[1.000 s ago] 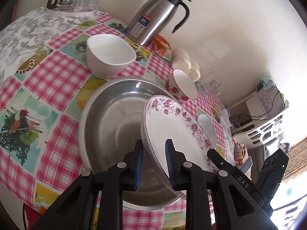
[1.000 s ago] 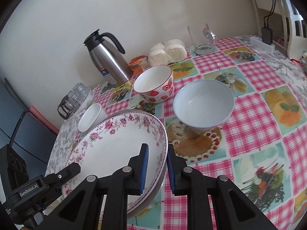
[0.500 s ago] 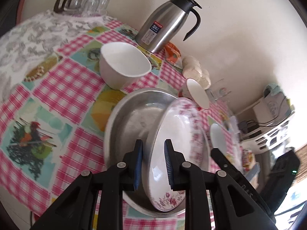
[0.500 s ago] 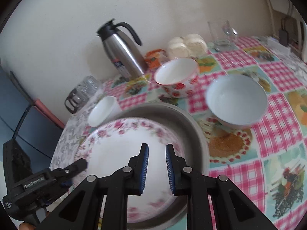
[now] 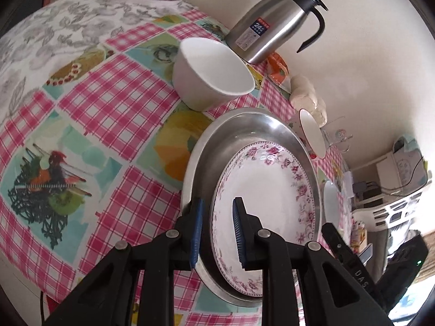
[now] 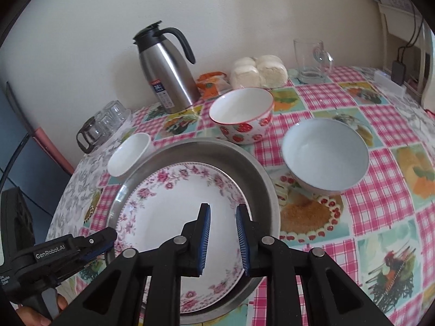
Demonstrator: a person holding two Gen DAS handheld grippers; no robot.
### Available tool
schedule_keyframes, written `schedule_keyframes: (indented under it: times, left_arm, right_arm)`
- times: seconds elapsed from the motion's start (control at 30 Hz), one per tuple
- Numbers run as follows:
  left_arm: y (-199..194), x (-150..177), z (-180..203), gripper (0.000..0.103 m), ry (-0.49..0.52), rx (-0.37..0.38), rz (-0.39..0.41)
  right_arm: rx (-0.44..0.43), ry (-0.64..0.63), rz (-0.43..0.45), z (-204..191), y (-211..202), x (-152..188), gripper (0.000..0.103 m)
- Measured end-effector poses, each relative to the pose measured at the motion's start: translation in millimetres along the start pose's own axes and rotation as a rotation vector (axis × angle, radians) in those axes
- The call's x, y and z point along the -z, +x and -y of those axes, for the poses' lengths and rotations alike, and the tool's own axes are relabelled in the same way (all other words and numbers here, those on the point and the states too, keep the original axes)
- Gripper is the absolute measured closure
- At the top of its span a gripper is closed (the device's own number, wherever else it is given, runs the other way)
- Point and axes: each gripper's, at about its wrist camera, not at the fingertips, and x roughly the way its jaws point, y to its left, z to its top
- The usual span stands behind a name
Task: Organize plates and bowls
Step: 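Press the held floral plate down flat inside the steel tray with both grippers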
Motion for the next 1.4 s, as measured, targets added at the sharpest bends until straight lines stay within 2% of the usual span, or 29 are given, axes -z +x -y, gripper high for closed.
schedule_keyframes:
  times: [0.2, 0.27, 0.3, 0.47, 0.57, 0.63, 0.7, 0.77, 0.87, 1.0, 1.07, 1.4]
  left_arm:
    - [-19.4, -3.8, 3.8, 0.079, 0.025, -0.014, 0.093]
    - [-20.4, -5.3, 0.9, 0.079, 0.015, -0.047, 0.107]
    - [-20.2, -6.2, -2.2, 0.079, 0.001, -0.061, 0.108]
    - [-10.2, -7.7, -17.8, 0.079, -0.077, -0.054, 0.058]
    - [0.1, -5.1, -25.4, 0.079, -0.128, 0.013, 0.002]
    - [0.3, -3.4, -28.7, 0.079, -0.157, 0.051, -0.004]
    - [0.9, -3.2, -28.3, 0.08, -0.158, 0.077, -0.011]
    - [1.0, -2.6, -25.9, 0.08, -0.145, 0.073, -0.014]
    - [1.0, -2.1, -23.5, 0.081, -0.127, 0.054, -0.012]
    - [-0.7, -2.1, -24.8, 0.083, -0.13, 0.047, -0.012]
    - [-2.3, -0.6, -24.9, 0.09, -0.131, 0.026, -0.022]
    - [-14.5, 11.0, -24.7, 0.091, -0.138, 0.006, -0.058]
  right_arm:
    - [0.032, 0.055, 0.006, 14.4, 0.5, -1.3, 0.078]
    - [0.06, 0.083, 0.011, 22.1, -1.3, -1.0, 0.066]
    - [0.065, 0.101, 0.009, 26.8, -1.4, -0.7, 0.064]
    - [0.081, 0.183, -0.032, 45.5, 6.0, 3.9, 0.064]
    - [0.039, 0.222, -0.066, 52.0, 11.5, 7.7, 0.064]
    - [0.016, 0.242, -0.083, 53.1, 14.8, 11.0, 0.065]
    - [0.002, 0.257, -0.096, 54.7, 17.0, 12.5, 0.07]
    - [-0.049, 0.285, -0.113, 56.3, 19.4, 14.6, 0.082]
    - [-0.072, 0.28, -0.126, 53.5, 20.4, 15.4, 0.09]
    - [-0.055, 0.25, -0.139, 51.1, 19.1, 14.9, 0.093]
    - [-0.07, 0.26, -0.152, 52.9, 18.2, 16.1, 0.094]
    - [-0.063, 0.255, -0.215, 53.3, 3.9, 18.9, 0.094]
